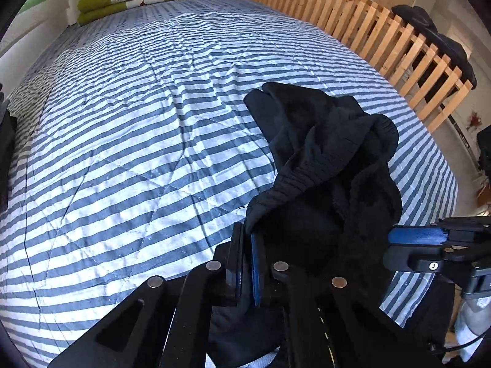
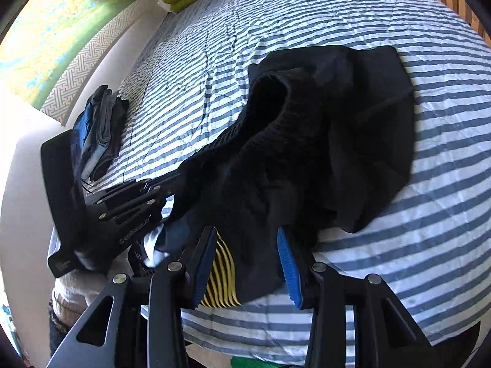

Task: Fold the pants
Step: 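Lift the black shorts with both tools and shake them open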

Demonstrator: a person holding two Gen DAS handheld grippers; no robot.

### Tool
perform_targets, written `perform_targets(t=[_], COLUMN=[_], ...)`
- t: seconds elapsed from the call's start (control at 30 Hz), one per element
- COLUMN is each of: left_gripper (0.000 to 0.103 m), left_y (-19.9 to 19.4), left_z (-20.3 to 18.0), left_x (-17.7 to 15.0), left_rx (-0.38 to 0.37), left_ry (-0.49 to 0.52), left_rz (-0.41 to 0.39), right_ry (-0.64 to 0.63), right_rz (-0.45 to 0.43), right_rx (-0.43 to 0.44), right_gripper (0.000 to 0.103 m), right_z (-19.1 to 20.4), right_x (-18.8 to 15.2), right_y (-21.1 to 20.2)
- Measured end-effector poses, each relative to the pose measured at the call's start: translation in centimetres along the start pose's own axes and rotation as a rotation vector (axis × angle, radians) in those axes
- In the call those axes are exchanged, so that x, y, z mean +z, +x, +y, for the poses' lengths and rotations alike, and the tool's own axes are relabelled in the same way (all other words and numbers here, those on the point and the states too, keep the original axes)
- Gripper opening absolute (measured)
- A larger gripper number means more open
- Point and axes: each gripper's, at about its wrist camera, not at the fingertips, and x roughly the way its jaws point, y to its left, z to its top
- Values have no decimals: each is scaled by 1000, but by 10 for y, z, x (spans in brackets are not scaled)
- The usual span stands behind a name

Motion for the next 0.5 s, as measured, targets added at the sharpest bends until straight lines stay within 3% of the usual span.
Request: perform_targets(t=[0.13,0.3,0.5], left_gripper=[4,4,4], left_y=[-10,-16,-33], left_z=[17,31,51], left_x=[-8,-19,-30], left_rx=[-45,-49,-29], left_ry=[-48,-82,-125], left_rz=[-16,-29,-54], right_ry=[35,20,-70], right_rz=[31,26,92], right_rx=[-39,-122,-247], right_gripper=[39,51,48], right_z=[18,47,67], right_x=[10,13,7], right_y=[23,48,83])
